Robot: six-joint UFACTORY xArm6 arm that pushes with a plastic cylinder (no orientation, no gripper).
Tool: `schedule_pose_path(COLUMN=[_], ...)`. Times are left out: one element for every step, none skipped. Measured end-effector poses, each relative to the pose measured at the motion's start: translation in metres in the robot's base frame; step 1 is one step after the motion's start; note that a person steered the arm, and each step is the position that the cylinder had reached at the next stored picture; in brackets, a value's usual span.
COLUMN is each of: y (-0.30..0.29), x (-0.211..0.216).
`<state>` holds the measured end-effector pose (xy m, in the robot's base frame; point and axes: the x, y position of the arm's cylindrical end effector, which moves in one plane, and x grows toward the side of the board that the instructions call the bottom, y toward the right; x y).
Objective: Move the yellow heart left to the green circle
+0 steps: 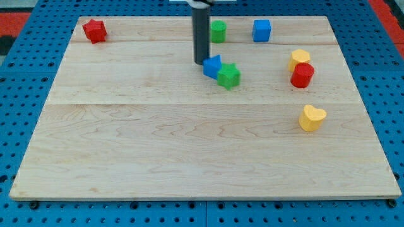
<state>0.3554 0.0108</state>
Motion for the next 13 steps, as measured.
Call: schedule_pose_path(y=[0.021, -0.029, 0.003, 0.075, 0.137, 0.179, 0.180, 0.190, 0.212, 0.216, 0.184, 0.091, 0.017], x=[0.042, 0.060, 0.151, 0.229, 0.224, 0.198, 0.176, 0.154, 0.143, 0.131, 0.117, 0.116, 0.117])
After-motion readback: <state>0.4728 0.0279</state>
